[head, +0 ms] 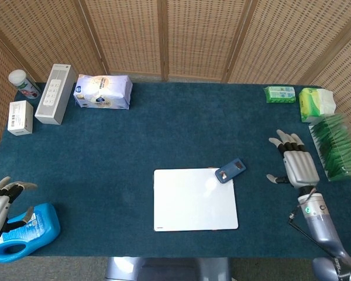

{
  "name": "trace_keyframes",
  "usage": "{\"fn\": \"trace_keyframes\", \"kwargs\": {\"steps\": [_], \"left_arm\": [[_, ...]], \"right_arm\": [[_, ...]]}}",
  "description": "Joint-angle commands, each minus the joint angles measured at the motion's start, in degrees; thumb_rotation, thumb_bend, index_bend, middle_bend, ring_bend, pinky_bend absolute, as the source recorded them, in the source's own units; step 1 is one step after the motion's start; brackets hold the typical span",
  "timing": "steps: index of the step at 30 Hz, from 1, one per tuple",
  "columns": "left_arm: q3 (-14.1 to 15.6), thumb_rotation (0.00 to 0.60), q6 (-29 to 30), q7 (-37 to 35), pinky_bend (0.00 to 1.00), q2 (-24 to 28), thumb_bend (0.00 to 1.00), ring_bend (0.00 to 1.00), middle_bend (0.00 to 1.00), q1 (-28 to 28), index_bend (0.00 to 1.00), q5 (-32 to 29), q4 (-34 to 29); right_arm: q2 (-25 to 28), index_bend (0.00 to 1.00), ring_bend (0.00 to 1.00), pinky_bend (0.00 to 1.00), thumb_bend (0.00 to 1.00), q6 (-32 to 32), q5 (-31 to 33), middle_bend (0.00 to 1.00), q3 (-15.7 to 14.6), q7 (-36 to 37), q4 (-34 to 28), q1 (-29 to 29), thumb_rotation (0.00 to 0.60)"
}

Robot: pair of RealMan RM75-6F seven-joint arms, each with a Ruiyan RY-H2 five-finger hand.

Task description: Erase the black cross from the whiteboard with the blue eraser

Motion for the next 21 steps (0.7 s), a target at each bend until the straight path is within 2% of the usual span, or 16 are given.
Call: {"fn": "trace_keyframes", "kwargs": {"steps": [1, 11, 17, 21], "left_arm": [[-0.5, 0.6, 0.6, 1.9, 0.07, -1.9, 0.49, 0.2, 0.28, 0.6, 0.27, -1.7, 0.5], [-1.3, 0.6, 5.2, 6.0, 0.07, -6.9, 0.49, 0.2, 0.28, 3.1, 0.29, -2.9, 3.9], [-1.3, 0.6, 8.3, 5.5, 0.07, -8.5, 0.49, 0.2, 0.28, 4.7, 0.3, -1.2, 6.5], [-1.6, 0.6, 10.3, 4.7, 0.07, -9.7, 0.49, 0.2, 0.28, 5.4, 0.31, 0.2, 7.9]], "right_arm": [[0.9, 0.19, 0.0, 0.0, 0.08, 5.7, -2.4, 0.0, -2.0, -2.5, -1.2, -4.4, 0.6], [1.0, 0.24, 0.0, 0.0, 0.08, 17.5, -7.2, 0.05, -5.1, -6.0, -2.3, -13.3, 0.6], [0.7, 0.25, 0.0, 0.0, 0.08, 21.5, -9.4, 0.05, -6.8, -5.6, -3.0, -17.8, 0.6], [0.5, 0.25, 0.0, 0.0, 0.08, 21.6, -10.3, 0.05, -7.5, -4.9, -2.7, -19.5, 0.6]]}}
